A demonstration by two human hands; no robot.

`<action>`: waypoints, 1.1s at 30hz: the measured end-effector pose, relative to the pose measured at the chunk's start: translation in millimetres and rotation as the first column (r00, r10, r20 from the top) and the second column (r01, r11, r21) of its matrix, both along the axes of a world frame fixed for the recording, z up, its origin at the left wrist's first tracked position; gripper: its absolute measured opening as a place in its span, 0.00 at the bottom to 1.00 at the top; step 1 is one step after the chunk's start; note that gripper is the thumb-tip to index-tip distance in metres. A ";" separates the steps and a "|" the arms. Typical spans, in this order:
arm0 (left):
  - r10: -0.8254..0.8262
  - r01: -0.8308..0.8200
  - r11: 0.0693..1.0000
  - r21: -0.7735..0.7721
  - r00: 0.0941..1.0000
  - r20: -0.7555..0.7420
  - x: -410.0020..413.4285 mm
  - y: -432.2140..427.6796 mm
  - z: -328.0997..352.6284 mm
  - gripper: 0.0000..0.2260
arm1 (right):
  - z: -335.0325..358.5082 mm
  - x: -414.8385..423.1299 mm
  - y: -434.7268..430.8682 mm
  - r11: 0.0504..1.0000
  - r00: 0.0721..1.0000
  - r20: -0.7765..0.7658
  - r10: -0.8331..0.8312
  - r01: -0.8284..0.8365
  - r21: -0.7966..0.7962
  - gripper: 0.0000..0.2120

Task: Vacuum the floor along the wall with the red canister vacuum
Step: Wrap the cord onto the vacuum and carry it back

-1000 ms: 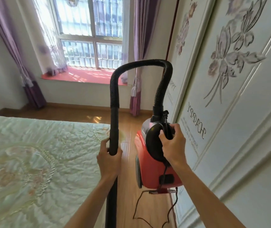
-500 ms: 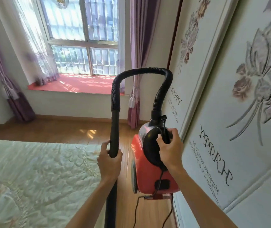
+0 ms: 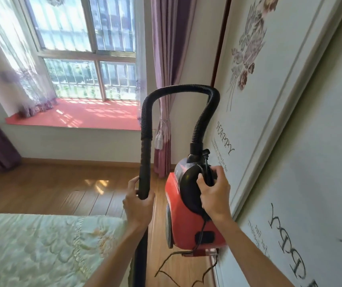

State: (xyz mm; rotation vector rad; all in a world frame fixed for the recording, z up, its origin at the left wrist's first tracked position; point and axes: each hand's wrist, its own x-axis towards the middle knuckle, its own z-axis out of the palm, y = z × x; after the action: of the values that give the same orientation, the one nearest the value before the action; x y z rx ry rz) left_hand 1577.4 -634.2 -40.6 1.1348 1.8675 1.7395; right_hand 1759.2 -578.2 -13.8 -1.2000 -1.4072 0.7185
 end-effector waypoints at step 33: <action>-0.048 0.049 0.959 -0.278 0.999 0.012 -55.9 499.7 -202.3 0.21 | -189.4 -55.2 479.5 0.945 0.981 0.170 -0.090 0.138 -0.296 0.10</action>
State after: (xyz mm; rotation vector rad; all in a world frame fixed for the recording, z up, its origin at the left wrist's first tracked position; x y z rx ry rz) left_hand 1521.4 -134.5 -242.9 1.0543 1.9867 1.3966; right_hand 1704.0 -98.8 -203.2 -1.5976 -1.3713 0.7967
